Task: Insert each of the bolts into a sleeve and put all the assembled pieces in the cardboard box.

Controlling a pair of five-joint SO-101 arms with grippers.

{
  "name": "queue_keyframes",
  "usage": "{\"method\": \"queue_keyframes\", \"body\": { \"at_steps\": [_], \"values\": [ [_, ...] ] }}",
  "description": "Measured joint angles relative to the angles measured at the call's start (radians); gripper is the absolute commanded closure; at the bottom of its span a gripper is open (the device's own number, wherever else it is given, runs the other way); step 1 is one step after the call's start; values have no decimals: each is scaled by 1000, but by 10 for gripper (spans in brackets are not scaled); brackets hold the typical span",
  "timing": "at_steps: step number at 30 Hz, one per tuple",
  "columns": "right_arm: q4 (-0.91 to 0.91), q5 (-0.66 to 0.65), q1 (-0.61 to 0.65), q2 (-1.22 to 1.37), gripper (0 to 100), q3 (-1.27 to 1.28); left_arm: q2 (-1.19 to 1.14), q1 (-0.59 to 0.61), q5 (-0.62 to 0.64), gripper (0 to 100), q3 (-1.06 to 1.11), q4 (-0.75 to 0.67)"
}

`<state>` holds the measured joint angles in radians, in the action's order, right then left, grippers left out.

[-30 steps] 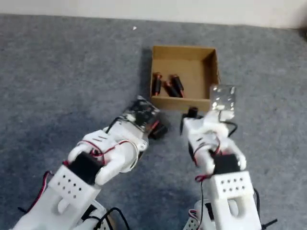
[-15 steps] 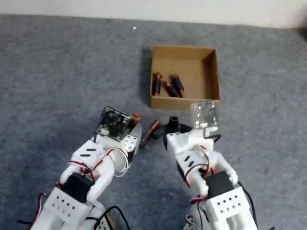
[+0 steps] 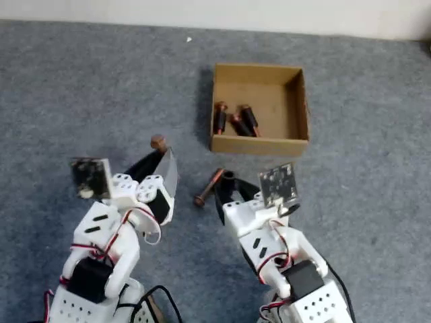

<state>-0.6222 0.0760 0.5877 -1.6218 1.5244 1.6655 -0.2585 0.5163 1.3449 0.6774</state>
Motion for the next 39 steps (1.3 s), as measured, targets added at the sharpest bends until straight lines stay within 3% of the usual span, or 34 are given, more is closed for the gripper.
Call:
{"method": "queue_keyframes", "body": {
  "at_steps": [7,11,21,39],
  "values": [
    [68,-104,20,-186,991,147,103,0,21,993,129,-230],
    [91,-181,61,-190,992,149,114,-80,21,993,160,-316],
    [204,-302,74,-189,992,149,117,-170,21,993,172,-338],
    [204,-313,74,-187,992,149,137,-232,-57,993,207,-356]
  ]
}}
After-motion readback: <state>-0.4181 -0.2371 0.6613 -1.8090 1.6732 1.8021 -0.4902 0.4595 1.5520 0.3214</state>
